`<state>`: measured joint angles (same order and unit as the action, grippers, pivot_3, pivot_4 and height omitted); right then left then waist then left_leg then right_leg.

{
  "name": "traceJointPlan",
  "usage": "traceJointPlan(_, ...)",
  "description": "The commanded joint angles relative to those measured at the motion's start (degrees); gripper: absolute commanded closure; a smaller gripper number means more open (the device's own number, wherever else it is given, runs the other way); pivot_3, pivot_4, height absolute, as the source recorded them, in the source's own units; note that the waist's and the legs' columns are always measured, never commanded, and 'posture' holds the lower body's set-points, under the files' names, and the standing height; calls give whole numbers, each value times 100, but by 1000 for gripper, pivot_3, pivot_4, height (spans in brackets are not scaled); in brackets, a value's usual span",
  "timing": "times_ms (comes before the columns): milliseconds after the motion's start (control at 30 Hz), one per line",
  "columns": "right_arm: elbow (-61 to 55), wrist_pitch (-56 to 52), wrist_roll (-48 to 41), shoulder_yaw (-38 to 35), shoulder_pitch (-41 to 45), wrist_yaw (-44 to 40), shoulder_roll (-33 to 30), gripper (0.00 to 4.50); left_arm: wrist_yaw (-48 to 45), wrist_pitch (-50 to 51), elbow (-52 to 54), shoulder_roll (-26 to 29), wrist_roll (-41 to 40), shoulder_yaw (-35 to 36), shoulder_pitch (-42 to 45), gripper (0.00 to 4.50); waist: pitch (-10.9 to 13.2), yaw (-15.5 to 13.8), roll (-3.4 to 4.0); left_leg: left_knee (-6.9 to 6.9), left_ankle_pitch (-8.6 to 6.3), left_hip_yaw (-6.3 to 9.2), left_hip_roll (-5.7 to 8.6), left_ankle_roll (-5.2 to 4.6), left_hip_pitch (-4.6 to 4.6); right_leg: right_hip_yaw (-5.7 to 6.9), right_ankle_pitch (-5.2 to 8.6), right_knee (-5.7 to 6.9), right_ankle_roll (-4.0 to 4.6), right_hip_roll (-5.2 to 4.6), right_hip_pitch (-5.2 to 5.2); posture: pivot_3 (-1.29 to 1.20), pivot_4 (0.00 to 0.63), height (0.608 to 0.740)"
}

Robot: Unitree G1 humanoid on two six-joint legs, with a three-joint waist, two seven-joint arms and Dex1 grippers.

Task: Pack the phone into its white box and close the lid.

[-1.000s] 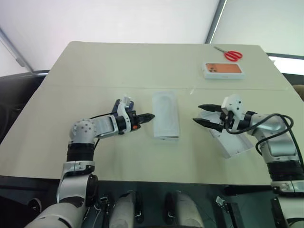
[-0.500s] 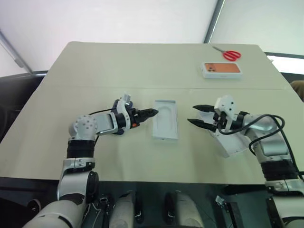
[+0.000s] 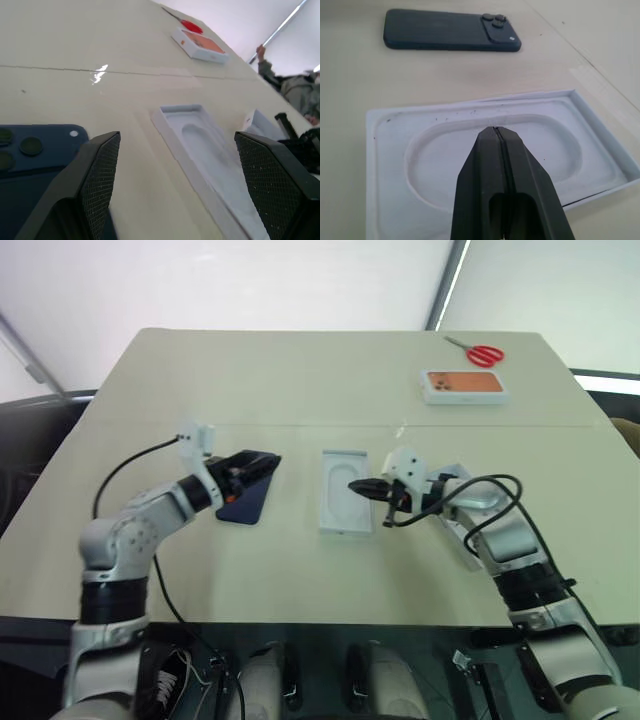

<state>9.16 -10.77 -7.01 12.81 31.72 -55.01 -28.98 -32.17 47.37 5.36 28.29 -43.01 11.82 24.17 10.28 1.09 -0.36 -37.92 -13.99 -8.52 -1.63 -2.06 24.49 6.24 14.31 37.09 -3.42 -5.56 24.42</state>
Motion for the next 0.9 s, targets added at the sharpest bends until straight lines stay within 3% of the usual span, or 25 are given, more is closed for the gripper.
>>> traceJointPlan(33, 113, 290, 280, 265, 165, -68, 112, 4475, -407, -195, 381, 247, 0, 56, -223, 646, 0, -7, 1, 0, 0, 0, -1, 1, 1, 0, 0, 0, 1, 1, 2, 0, 150, 738)
traceJointPlan(133, 393, 421, 508, 434, 269, -5, 222, 4475, -420, -440, 403, 373, 339, -84, -383, 646, 1, -32, 0, -2, 0, 0, 1, 1, 2, 1, 0, 0, 1, -2, 0, 0, 150, 738)
traceJointPlan(367, 1212, 849, 1128, 544, 638, 529, 446, 4475, -278, -453, 519, 212, 325, -11, -479, 646, 0, -7, 0, -2, -1, 0, 1, 2, 2, 1, 0, 1, 1, -2, 0, 0, 150, 738)
traceJointPlan(533, 1304, 984, 1080, 491, 610, 416, 487, 4475, -251, -368, 524, 127, 215, 48, -458, 646, 0, -10, 0, -2, 8, 0, 1, -13, 2, 2, -1, 1, 0, 1, -2, 0, 150, 738)
traceJointPlan(900, 192, -202, 220, 14, 569, -158, 357, 4475, -261, -330, 365, 57, 209, 57, -378, 646, 1, -19, 0, -2, 8, 0, 0, -14, 2, 3, -1, 1, -1, 2, -2, 0, 150, 738)
